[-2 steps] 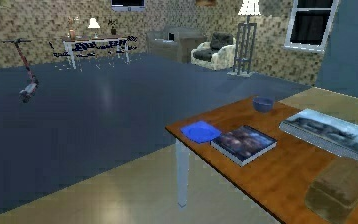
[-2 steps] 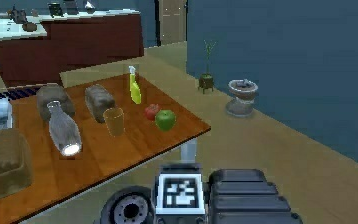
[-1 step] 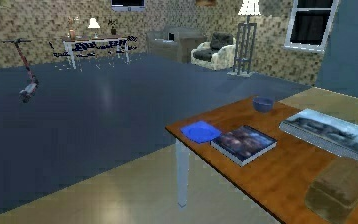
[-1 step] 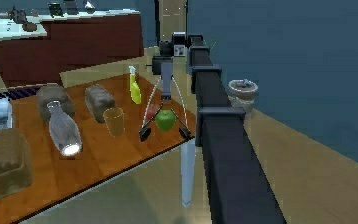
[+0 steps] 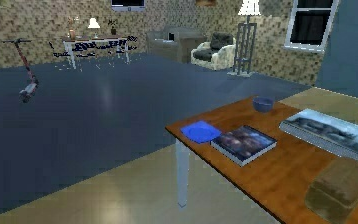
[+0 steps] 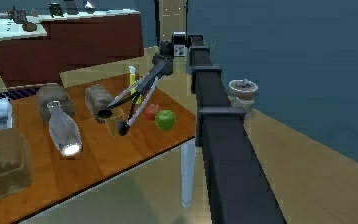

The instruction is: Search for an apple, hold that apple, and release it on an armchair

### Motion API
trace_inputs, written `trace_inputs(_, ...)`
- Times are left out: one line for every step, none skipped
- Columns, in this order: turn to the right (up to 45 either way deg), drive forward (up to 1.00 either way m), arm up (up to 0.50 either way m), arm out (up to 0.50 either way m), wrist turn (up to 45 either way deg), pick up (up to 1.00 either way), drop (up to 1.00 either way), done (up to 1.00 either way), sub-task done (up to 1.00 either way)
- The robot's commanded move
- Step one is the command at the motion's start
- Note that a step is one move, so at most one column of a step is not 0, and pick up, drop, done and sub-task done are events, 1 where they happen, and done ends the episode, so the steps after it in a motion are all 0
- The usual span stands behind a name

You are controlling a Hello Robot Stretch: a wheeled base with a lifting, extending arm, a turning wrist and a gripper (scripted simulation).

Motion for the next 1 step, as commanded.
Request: trace_inputs(0.0,0.00,0.00,0.00,45.0,0.00,0.00,0.00,0.00)
